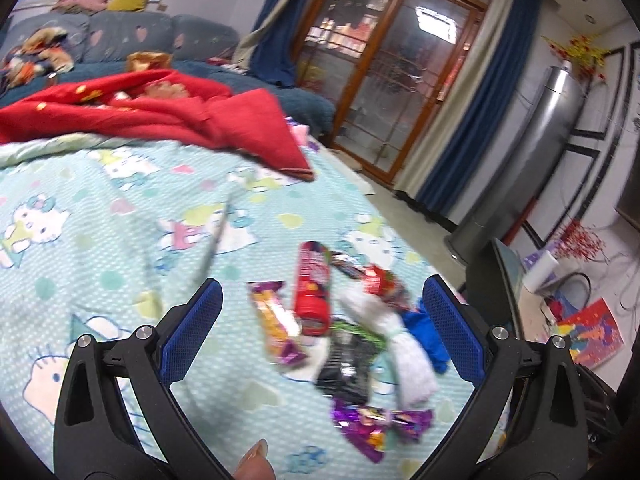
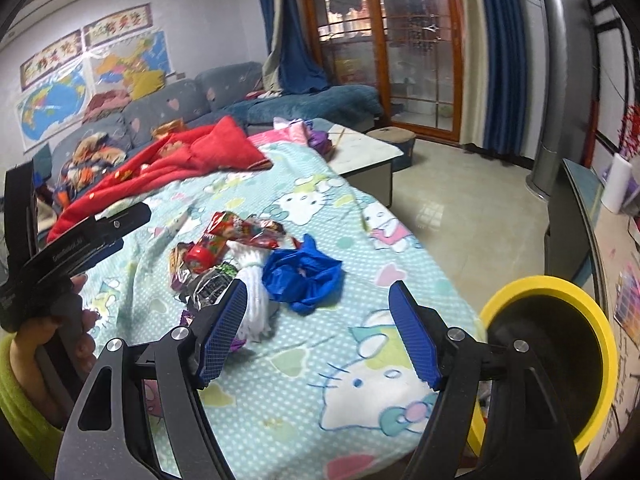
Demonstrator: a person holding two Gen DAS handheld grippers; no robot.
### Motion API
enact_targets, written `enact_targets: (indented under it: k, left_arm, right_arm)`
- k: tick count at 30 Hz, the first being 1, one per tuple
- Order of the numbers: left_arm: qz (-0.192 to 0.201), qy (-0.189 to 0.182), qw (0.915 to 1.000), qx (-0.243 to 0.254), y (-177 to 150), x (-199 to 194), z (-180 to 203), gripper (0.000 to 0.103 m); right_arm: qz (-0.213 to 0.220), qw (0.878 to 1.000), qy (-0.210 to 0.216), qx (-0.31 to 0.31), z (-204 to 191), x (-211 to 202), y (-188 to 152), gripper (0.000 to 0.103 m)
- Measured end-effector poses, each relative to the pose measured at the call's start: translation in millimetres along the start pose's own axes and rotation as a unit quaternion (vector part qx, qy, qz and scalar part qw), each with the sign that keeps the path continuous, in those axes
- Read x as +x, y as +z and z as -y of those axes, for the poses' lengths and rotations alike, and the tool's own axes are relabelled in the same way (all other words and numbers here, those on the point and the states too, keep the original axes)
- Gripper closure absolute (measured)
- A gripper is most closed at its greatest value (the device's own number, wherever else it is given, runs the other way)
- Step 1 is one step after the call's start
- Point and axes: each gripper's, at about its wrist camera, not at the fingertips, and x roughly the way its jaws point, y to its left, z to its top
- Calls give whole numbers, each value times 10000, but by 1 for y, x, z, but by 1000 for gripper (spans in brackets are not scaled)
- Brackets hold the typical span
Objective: Collect trash
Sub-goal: 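Grasp the purple chip wrapper with the left gripper while the right gripper grasps the blue bag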
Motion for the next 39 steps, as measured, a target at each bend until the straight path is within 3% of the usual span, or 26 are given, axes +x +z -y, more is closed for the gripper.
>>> enact_targets:
  k: [5,10,15,21,24,30,39]
  left_arm:
    - [-147,124,9994,-299,0,8,-27,13]
    - [-407,21,9979,-513,-5,20,-37,35]
    - [-744,-269,9949,-629,-12,32,-36,52]
    - [-1043,-424,9914,-669,-22,44,-32,55]
    - [-1181,-432,9896,-703,-26,50,-33,59]
    - [-1312,-387,9878,-744,-29,52,-35,74]
    - [-1382,-474,9856,-845,-31,53,-40,84]
  right_arm:
    - [-193,9998,44,20,-6,24,5,32]
    - [-325,9995,10,36,-9,49,12,34]
    - [-570,9981,111,199,-9,74,16,43]
    - [-942,9941,302,454,-6,100,11,61]
    - [-1079,9923,382,469,-4,105,5,72]
    - [-1143,9916,437,424,0,101,-4,85]
    - [-1198,9905,531,423,10,81,-11,92]
